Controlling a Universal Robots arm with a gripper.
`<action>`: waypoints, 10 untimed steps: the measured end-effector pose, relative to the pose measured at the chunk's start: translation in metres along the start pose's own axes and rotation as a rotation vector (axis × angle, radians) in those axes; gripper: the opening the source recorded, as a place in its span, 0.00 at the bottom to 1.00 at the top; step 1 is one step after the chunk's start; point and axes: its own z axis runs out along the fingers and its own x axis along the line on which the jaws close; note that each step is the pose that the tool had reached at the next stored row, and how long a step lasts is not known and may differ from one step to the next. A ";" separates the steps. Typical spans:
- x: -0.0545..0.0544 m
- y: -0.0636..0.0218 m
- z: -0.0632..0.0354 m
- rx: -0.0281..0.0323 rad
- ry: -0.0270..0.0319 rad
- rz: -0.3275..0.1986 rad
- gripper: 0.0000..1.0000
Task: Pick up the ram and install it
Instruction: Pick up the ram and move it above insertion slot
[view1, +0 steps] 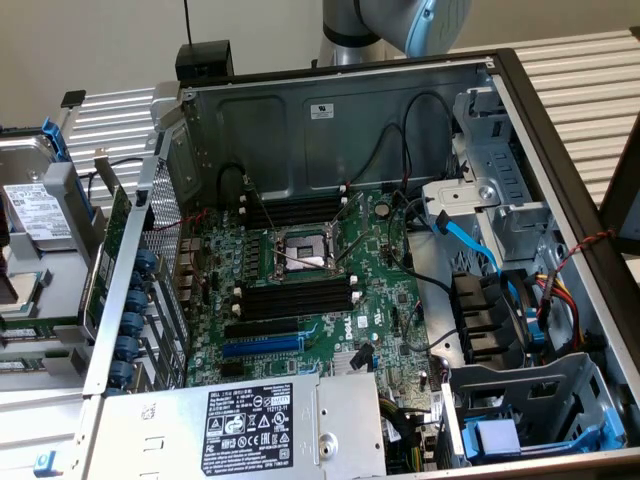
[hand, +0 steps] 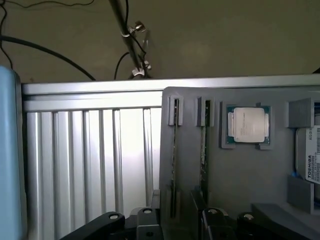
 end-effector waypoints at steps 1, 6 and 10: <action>0.000 -0.0001 0.0019 0.0001 -0.0001 0.000 0.36; 0.000 -0.0007 0.0105 0.0007 -0.0013 0.000 0.36; 0.000 -0.0009 0.0155 0.0067 -0.0038 0.000 0.36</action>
